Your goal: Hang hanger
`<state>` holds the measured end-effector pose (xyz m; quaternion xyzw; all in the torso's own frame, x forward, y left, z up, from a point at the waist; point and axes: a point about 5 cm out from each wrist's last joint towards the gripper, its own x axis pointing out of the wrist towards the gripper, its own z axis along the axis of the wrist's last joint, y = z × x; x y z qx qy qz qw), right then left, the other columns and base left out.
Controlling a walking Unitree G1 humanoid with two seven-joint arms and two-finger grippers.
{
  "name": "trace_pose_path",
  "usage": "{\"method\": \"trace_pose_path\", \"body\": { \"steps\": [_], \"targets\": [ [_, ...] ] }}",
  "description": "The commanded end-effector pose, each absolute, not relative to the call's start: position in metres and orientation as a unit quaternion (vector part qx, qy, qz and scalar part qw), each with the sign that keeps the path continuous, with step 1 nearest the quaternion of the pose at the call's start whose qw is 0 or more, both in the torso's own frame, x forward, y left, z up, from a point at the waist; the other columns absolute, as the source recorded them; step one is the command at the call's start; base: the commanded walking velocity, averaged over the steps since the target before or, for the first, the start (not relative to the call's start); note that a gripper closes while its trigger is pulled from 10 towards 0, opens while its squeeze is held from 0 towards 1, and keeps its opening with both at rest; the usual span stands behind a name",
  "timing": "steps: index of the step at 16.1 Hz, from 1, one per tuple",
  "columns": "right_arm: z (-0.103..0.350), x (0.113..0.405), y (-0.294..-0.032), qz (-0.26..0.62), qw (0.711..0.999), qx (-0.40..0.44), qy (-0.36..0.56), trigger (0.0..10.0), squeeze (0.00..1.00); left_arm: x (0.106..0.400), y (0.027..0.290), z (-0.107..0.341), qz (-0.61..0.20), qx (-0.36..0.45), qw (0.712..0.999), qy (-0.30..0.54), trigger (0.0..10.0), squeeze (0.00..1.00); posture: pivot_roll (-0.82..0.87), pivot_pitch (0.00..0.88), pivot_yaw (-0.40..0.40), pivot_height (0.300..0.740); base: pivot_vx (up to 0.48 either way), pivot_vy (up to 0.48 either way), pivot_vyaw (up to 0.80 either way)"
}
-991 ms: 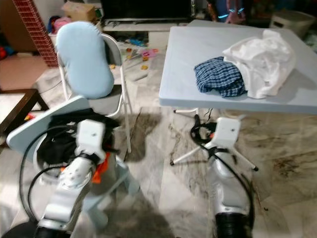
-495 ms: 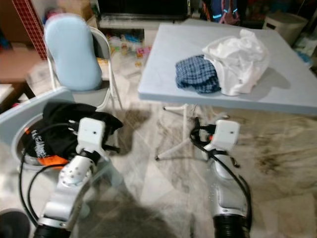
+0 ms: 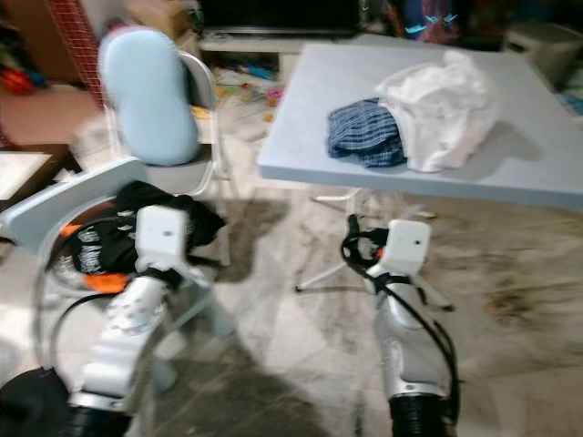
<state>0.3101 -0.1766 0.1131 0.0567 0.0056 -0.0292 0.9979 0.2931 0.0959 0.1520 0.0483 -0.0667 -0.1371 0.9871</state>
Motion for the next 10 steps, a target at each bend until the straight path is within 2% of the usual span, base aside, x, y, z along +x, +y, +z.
{"method": "trace_pose_path", "body": {
  "steps": [1, 4, 5, 8, 10],
  "targets": [
    [0.116, 0.311, -0.175, -0.028, 0.998, 0.059, 0.0, 10.0, 0.0, 0.29, 0.078, 0.184, -0.189, 0.06, 0.969, -0.145, 10.0, 0.0, 0.03, 0.087, 0.014, 0.74, 0.0, 0.0, 0.0],
    [0.117, 0.313, -0.175, -0.028, 0.998, 0.056, -0.001, 10.0, 0.0, 0.276, 0.051, 0.206, -0.291, 0.07, 0.933, -0.202, 10.0, 0.0, 0.03, 0.087, 0.013, 0.74, 0.0, 0.0, 0.0],
    [0.117, 0.313, -0.174, -0.028, 0.998, 0.056, -0.002, 10.0, 0.0, 0.275, 0.05, 0.205, -0.296, 0.075, 0.93, -0.202, 10.0, 0.0, 0.03, 0.087, 0.013, 0.74, 0.0, 0.0, 0.0],
    [0.116, 0.313, -0.174, -0.028, 0.998, 0.057, 0.0, 10.0, 0.0, 0.271, 0.051, 0.184, -0.313, 0.064, 0.935, -0.155, 10.0, 0.0, 0.03, 0.085, 0.012, 0.74, 0.0, 0.0, 0.0],
    [0.116, 0.314, -0.175, -0.031, 0.998, 0.058, -0.001, 10.0, 0.0, 0.275, 0.062, 0.165, -0.283, 0.056, 0.951, -0.113, 10.0, 0.0, 0.03, 0.077, 0.009, 0.74, 0.0, 0.0, 0.0]
  ]
}}
